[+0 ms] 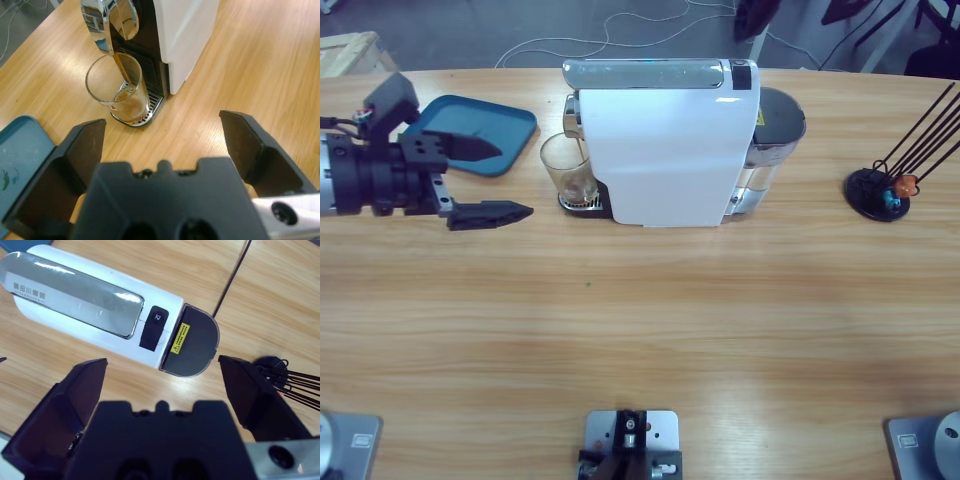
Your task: Pour coffee
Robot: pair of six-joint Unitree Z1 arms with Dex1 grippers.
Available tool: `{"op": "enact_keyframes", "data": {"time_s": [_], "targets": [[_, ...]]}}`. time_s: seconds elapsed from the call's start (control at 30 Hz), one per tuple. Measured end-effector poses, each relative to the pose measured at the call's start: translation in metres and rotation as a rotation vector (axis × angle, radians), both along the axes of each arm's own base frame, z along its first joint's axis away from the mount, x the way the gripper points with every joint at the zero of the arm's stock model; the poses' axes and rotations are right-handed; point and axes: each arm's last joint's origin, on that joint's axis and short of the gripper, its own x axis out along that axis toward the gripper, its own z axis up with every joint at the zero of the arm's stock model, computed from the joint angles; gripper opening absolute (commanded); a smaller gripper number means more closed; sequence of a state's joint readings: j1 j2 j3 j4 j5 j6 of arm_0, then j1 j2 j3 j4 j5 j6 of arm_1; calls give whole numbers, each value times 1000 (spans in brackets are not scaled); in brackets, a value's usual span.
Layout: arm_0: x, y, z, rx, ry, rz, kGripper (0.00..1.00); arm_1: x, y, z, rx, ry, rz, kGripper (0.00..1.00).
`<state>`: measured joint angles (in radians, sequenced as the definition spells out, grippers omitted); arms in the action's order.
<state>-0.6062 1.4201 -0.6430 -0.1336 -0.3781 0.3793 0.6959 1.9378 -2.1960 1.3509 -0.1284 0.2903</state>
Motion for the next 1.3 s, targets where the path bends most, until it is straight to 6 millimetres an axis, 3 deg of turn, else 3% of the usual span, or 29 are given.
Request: {"op": "enact_keyframes", "data": {"time_s": [0.13, 0.23, 0.33, 0.47, 0.57, 0.73, 1.3], "targets": [[0, 1, 1, 7, -12, 17, 982, -12, -8, -2, -9, 1, -13, 1000], [0, 1, 1, 8, -14, 20, 982, -51, -27, 5, 37, -54, 11, 1000], [-1, 2, 2, 7, -16, 20, 982, -102, -64, 5, 99, -104, 35, 1000], [-5, 5, 7, -7, -35, 20, 982, -161, -116, -27, 172, -115, 57, 1000], [-9, 8, 11, -11, -41, 20, 982, -184, -137, -57, 200, -170, 96, 1000], [-15, 12, 11, 2, -21, 21, 982, -187, -140, -84, 170, -308, 243, 1000], [-30, 22, 7, -15, 23, 48, 982, -183, -135, -79, 217, -375, 292, 1000]]}}
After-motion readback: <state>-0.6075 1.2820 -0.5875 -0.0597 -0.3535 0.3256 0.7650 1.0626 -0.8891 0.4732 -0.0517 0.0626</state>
